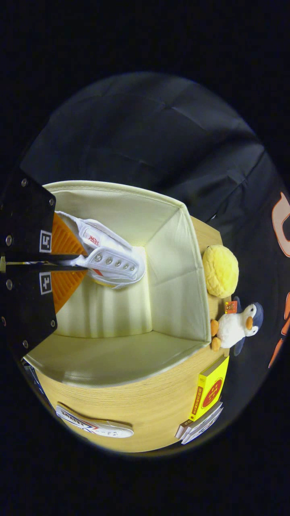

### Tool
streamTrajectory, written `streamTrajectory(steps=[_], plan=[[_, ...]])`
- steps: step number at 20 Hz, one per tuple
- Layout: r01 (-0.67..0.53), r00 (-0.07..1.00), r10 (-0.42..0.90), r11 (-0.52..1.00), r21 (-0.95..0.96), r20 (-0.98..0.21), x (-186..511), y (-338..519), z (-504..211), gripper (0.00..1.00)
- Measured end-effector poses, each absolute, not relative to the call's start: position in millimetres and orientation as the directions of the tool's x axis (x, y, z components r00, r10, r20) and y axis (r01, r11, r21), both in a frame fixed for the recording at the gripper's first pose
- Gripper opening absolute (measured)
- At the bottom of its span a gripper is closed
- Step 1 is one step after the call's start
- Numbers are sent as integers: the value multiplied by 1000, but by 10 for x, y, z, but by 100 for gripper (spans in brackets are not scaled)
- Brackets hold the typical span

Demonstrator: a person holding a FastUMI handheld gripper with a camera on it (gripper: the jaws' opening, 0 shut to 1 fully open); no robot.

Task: Open the storage box then place both shoes into the box .Put the left shoe in first, then the right shoe, with the right side of both shoes facing outward in a uniform manner.

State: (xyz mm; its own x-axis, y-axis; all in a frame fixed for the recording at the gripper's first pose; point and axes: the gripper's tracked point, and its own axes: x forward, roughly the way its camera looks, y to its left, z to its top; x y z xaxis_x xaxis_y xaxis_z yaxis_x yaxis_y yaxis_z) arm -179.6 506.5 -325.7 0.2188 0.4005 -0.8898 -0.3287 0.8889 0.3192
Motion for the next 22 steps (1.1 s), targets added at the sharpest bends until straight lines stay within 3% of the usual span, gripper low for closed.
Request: streamTrajectory(steps=[3, 5, 8, 13, 21, 22], plan=[[-325, 181, 416, 881, 345, -891, -1849, 5064, -3285, 5], [-328, 154, 475, 852, 409, -866, -1842, 5088, -3234, 11], [-321, 150, 542, 818, 478, -827, -1849, 5048, -2982, 29], [-339, 165, 650, 743, 577, -742, -1790, 4822, -2548, 49], [-415, 347, 688, 722, 553, -638, -1503, 3782, -2105, 85], [-410, 381, 676, 735, 541, -630, -1458, 3599, -2122, 93]])
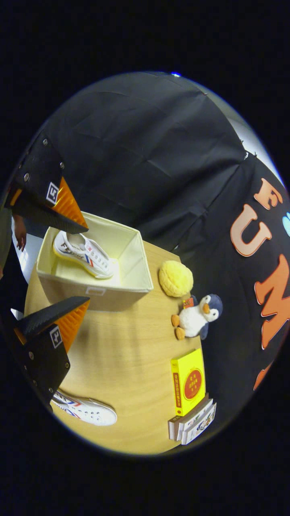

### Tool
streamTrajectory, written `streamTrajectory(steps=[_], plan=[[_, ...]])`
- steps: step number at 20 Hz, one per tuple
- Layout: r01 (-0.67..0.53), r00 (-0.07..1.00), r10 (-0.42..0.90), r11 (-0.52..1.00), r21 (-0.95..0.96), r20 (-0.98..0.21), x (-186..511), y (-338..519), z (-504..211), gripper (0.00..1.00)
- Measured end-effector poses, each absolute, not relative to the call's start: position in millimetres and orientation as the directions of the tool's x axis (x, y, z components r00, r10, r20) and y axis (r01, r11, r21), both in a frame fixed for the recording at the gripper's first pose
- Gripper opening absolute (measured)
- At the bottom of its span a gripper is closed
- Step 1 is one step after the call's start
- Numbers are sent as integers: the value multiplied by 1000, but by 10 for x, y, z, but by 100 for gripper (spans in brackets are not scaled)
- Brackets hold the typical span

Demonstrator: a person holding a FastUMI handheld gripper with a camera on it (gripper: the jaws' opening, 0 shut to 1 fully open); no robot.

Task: Open the storage box then place both shoes into the box .Put the left shoe in first, then the right shoe, with the right side of both shoes facing outward in a uniform manner.

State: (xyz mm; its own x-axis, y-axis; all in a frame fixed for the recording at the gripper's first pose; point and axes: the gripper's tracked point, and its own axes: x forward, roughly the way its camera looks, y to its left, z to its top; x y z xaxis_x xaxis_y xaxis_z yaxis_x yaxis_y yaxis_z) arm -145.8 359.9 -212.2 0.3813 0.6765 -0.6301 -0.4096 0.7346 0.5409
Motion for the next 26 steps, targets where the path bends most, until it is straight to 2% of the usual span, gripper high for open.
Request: streamTrajectory(steps=[2, 7, 13, 15, 18, 22, 26], plan=[[-369, 427, 643, 766, 527, -636, -1431, 3214, -2199, 98], [-231, 529, 466, 883, 408, -709, -1358, 2160, -2572, 99], [-139, 547, 267, 964, 229, -794, -1502, 1190, -3102, 96], [-121, 534, 224, 975, 188, -815, -1551, 1010, -3293, 92], [-139, 501, 171, 983, 117, -848, -1636, 852, -3533, 84], [-237, 486, 116, 972, -2, -866, -1659, 789, -3782, 79], [-266, 478, 71, 962, -67, -876, -1664, 720, -3954, 75]])
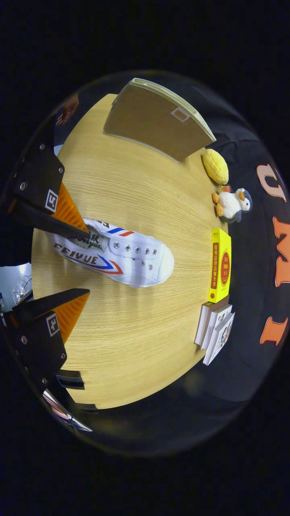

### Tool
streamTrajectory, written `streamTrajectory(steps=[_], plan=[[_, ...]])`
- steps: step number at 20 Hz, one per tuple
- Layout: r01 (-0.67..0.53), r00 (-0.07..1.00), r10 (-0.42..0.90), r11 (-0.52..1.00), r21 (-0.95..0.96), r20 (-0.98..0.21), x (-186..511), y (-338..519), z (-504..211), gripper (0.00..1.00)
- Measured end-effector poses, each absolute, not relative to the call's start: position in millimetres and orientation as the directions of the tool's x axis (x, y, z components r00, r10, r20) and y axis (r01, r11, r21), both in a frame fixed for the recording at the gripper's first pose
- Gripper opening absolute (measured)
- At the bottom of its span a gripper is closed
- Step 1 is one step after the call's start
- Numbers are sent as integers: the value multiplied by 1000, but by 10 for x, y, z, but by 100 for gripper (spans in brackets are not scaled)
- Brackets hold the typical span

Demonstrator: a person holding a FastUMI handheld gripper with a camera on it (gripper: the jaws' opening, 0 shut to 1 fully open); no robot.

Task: Open the storage box then place both shoes into the box .Put the left shoe in first, then the right shoe, with the right side of both shoes facing outward in a uniform manner.

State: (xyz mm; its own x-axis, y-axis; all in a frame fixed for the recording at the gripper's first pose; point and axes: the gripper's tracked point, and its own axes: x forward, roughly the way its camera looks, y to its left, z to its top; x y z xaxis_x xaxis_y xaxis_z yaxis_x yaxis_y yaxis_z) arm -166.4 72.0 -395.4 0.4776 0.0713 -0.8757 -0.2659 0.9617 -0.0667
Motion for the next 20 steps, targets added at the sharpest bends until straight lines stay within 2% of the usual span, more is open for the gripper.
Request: streamTrajectory(steps=[7, 11, 14, 17, 18, 20], plan=[[-294, 495, 32, 947, -133, -868, -1573, 710, -4084, 67], [-231, 508, 33, 968, -99, -861, -1525, 738, -4165, 53], [-234, 526, 58, 969, -79, -848, -1434, 785, -4178, 39], [-242, 526, 80, 968, -59, -846, -1404, 839, -4192, 33], [-243, 526, 88, 969, -50, -846, -1404, 844, -4191, 28], [-248, 518, 109, 968, -27, -848, -1406, 852, -4205, 25]])
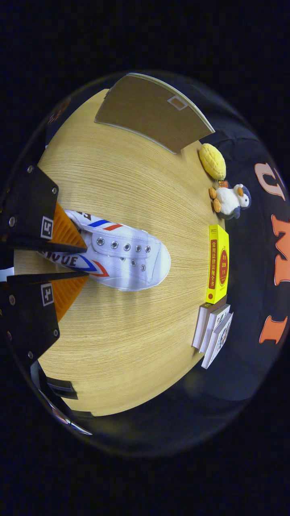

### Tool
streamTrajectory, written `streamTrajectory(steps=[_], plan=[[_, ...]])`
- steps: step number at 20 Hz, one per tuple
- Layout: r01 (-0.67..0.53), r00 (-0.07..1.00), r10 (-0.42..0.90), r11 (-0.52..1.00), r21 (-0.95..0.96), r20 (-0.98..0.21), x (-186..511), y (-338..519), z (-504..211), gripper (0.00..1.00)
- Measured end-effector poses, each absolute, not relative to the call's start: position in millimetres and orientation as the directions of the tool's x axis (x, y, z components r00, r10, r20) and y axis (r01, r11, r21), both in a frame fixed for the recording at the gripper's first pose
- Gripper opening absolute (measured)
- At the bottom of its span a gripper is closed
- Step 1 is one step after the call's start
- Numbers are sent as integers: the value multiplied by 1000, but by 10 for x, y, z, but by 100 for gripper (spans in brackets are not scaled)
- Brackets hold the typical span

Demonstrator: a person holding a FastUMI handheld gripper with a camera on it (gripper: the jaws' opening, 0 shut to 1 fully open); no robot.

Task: Open the storage box then place both shoes into the box .Put the left shoe in first, then the right shoe, with the right side of both shoes facing outward in a uniform manner.

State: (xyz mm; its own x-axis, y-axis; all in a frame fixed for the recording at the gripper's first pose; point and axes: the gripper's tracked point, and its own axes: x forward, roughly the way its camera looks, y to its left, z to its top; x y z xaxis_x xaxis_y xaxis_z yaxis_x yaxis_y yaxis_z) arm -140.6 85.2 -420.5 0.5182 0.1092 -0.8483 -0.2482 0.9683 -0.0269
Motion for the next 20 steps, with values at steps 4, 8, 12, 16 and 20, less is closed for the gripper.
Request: streamTrajectory(steps=[4, 8, 12, 16, 20], plan=[[-207, 489, 99, 978, -5, -866, -1418, 846, -4209, 22], [-189, 491, 74, 982, -23, -868, -1438, 852, -4220, 22], [-105, 473, 98, 993, 54, -876, -1442, 847, -4231, 21], [-45, 485, 110, 994, 101, -867, -1428, 815, -4204, 4], [14, 503, 182, 976, 218, -845, -1440, 955, -4110, 1]])
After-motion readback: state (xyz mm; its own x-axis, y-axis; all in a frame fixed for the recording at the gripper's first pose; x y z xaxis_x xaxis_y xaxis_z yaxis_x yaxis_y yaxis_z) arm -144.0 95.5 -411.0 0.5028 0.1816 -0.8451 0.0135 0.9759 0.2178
